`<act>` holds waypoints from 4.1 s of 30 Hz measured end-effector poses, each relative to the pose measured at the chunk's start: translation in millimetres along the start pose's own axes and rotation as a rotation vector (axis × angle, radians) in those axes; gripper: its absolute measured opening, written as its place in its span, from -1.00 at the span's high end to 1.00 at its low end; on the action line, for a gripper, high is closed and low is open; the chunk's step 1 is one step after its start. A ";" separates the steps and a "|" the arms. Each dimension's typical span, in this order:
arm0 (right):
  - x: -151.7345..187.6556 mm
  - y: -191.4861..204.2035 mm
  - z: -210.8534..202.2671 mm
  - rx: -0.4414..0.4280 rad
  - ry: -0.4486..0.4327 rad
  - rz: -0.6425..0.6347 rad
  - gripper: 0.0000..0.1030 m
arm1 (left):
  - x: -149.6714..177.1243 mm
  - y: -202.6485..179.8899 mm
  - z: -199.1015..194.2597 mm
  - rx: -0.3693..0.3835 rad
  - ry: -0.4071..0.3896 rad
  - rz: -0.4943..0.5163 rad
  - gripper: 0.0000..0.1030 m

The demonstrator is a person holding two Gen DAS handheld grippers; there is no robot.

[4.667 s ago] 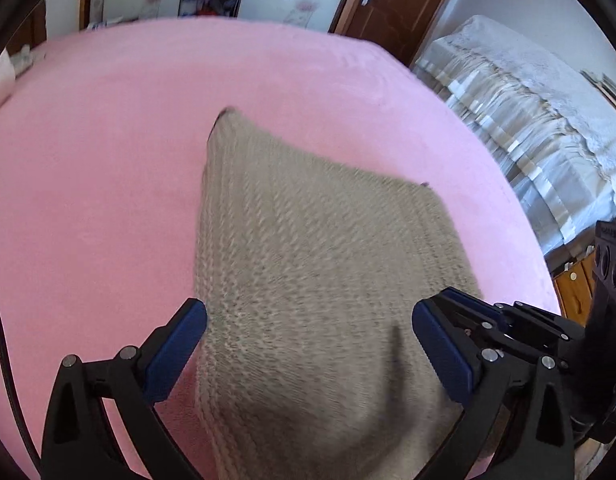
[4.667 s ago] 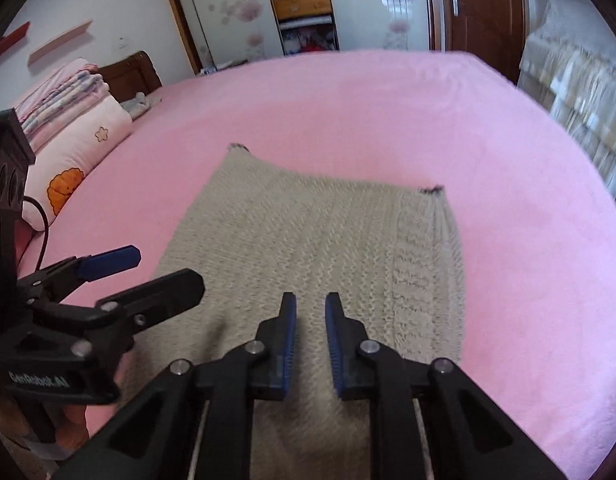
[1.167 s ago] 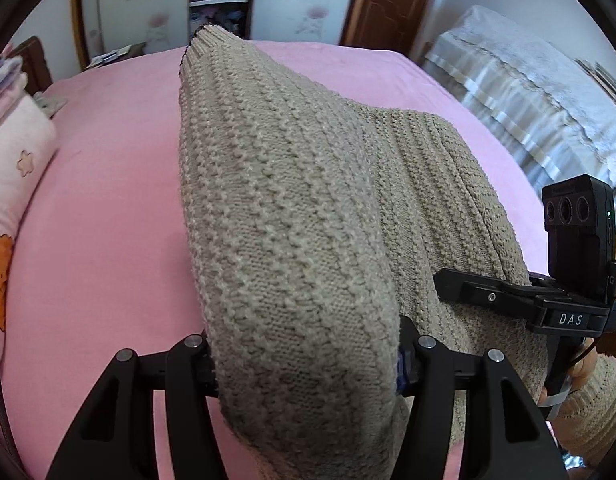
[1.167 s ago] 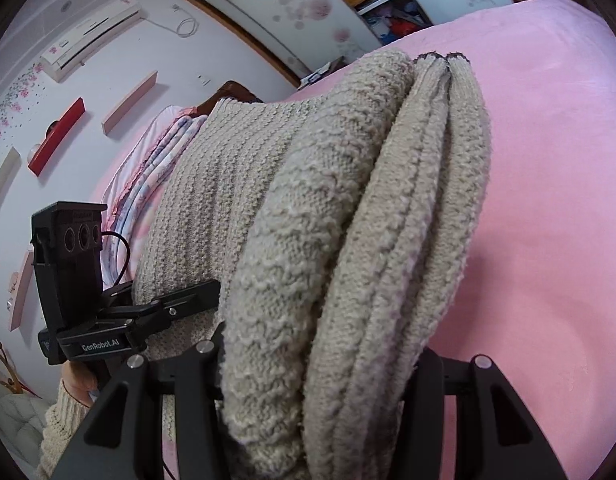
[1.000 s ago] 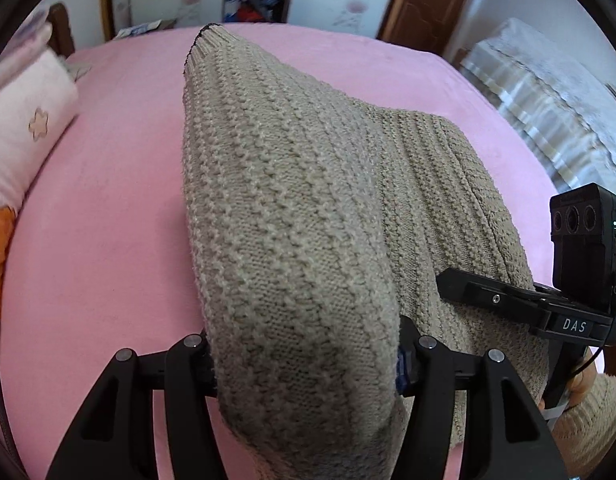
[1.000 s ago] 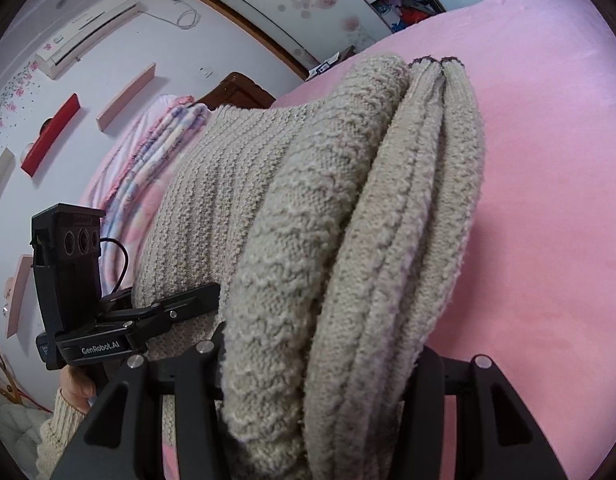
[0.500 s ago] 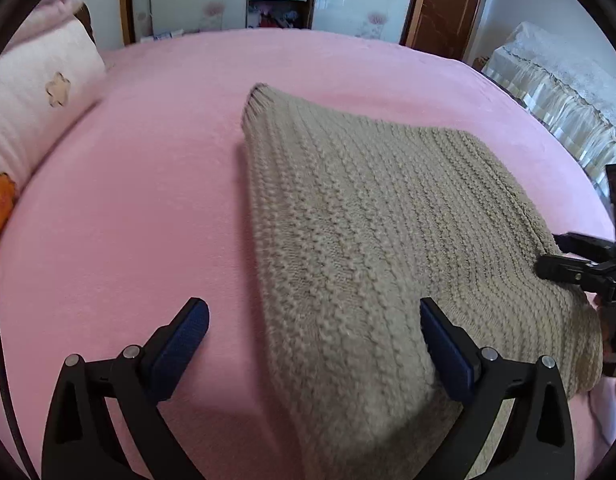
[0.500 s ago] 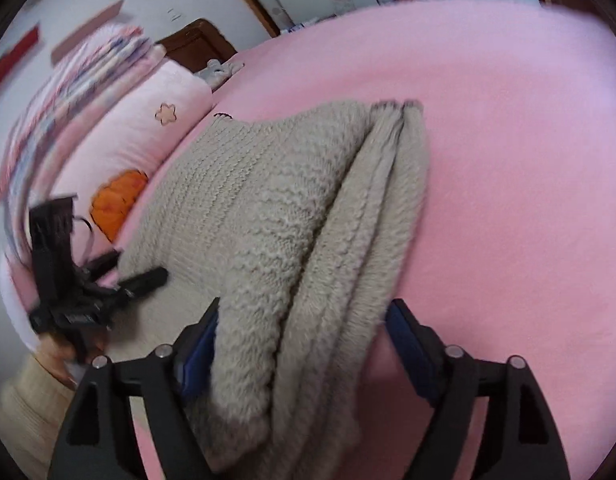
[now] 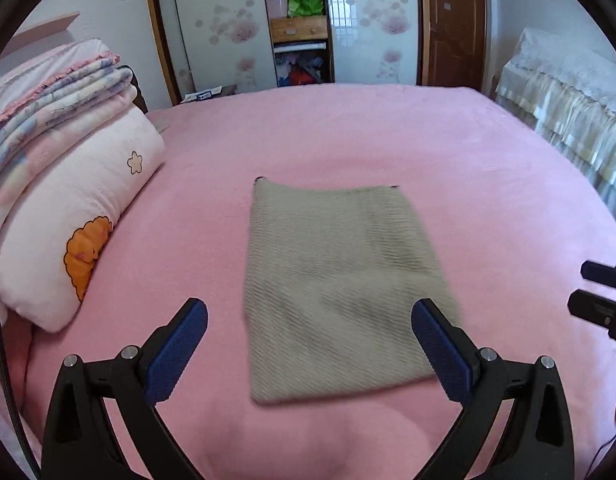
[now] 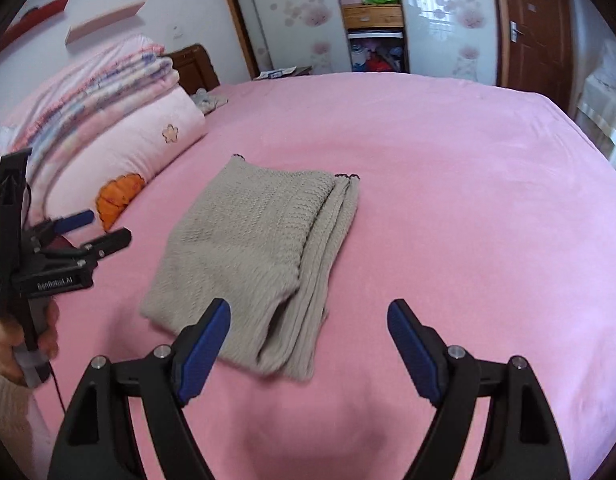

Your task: Fold large clothes

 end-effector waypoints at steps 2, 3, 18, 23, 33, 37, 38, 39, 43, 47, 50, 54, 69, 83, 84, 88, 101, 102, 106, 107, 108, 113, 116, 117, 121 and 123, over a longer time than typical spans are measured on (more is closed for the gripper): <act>10.6 1.5 -36.5 0.003 -0.017 0.032 -0.58 | 10.3 -15.8 -36.0 -0.002 -0.022 -0.012 -0.97; 14.9 2.1 -50.0 0.009 -0.022 0.034 -0.58 | 20.1 -27.1 -52.6 0.001 -0.033 -0.021 -0.97; 103.8 8.8 -232.2 0.123 -0.106 0.065 -0.59 | 130.9 -125.3 -257.8 0.031 -0.122 -0.107 -0.99; 125.7 12.0 -263.3 0.145 -0.137 0.067 -0.59 | 148.0 -129.9 -283.1 0.025 -0.112 -0.158 -0.99; 150.5 10.3 -308.8 0.213 -0.176 0.043 -0.59 | 177.8 -162.7 -311.3 0.050 -0.069 -0.144 -0.99; 161.3 1.4 -318.8 0.226 -0.168 0.052 -0.59 | 179.9 -176.0 -319.3 0.046 -0.095 -0.107 -0.99; 163.0 0.1 -320.2 0.230 -0.167 0.054 -0.59 | 180.2 -179.9 -321.9 0.050 -0.099 -0.104 -0.99; 164.7 -2.4 -321.9 0.235 -0.165 0.058 -0.59 | 180.5 -184.0 -324.0 0.058 -0.104 -0.101 -0.99; 169.9 -10.2 -328.9 0.245 -0.166 0.068 -0.59 | 183.1 -201.0 -328.4 0.081 -0.098 -0.088 -0.99; 176.5 -16.0 -333.7 0.265 -0.160 0.067 -0.59 | 187.8 -214.2 -332.4 0.084 -0.096 -0.080 -0.99; 182.4 -19.1 -333.8 0.263 -0.147 0.068 -0.59 | 192.6 -219.6 -331.2 0.083 -0.081 -0.081 -0.99; 189.5 -23.4 -331.2 0.267 -0.128 0.070 -0.59 | 199.1 -225.7 -327.1 0.065 -0.066 -0.067 -0.99; 196.5 -26.6 -336.8 0.262 -0.141 0.067 -0.59 | 209.3 -225.9 -328.1 0.062 -0.034 -0.092 -0.99; 198.2 -23.6 -343.1 0.257 -0.151 0.061 -0.59 | 214.7 -223.5 -337.7 0.067 -0.033 -0.112 -0.99; 197.7 -23.9 -343.5 0.257 -0.151 0.060 -0.59 | 214.8 -223.3 -337.9 0.067 -0.032 -0.113 -0.99; 197.5 -22.6 -345.2 0.258 -0.152 0.054 -0.59 | 214.2 -222.9 -339.2 0.064 -0.031 -0.112 -0.99; 195.8 -23.5 -352.8 0.262 -0.159 0.046 -0.59 | 214.4 -222.9 -343.8 0.050 -0.051 -0.097 -0.99; 196.3 -23.5 -354.4 0.260 -0.160 0.047 -0.59 | 214.6 -223.4 -344.1 0.050 -0.053 -0.098 -0.99; 196.3 -23.6 -356.0 0.264 -0.162 0.046 -0.59 | 214.8 -223.8 -344.6 0.051 -0.055 -0.096 -0.99; 196.1 -24.5 -355.3 0.262 -0.161 0.045 -0.59 | 214.4 -224.2 -344.6 0.049 -0.055 -0.097 -0.99; 196.2 -24.8 -355.4 0.262 -0.161 0.045 -0.59 | 214.7 -224.6 -344.3 0.049 -0.056 -0.096 -0.99; 196.5 -26.3 -355.9 0.260 -0.157 0.047 -0.59 | 215.9 -224.9 -343.7 0.049 -0.051 -0.096 -0.99; 196.0 -25.7 -357.1 0.262 -0.154 0.048 -0.59 | 213.8 -223.8 -342.7 0.049 -0.046 -0.094 -0.99; 195.9 -26.2 -357.1 0.262 -0.154 0.049 -0.59 | 213.0 -223.6 -342.6 0.050 -0.045 -0.093 -0.99; 195.8 -26.3 -357.2 0.260 -0.155 0.050 -0.59 | 212.6 -224.0 -342.4 0.049 -0.044 -0.091 -0.99; 195.9 -26.6 -356.8 0.259 -0.154 0.051 -0.59 | 212.8 -224.3 -342.4 0.049 -0.044 -0.092 -0.99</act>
Point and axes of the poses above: each gripper's, at about its wrist camera, not at the fingertips, and z roughly the way its jaws point, y to its left, x to its underside, the point moved 6 cm from there along z, roughly the way its jaws point, and after that the axes turned 10 degrees about -z, right-handed, at the moved point
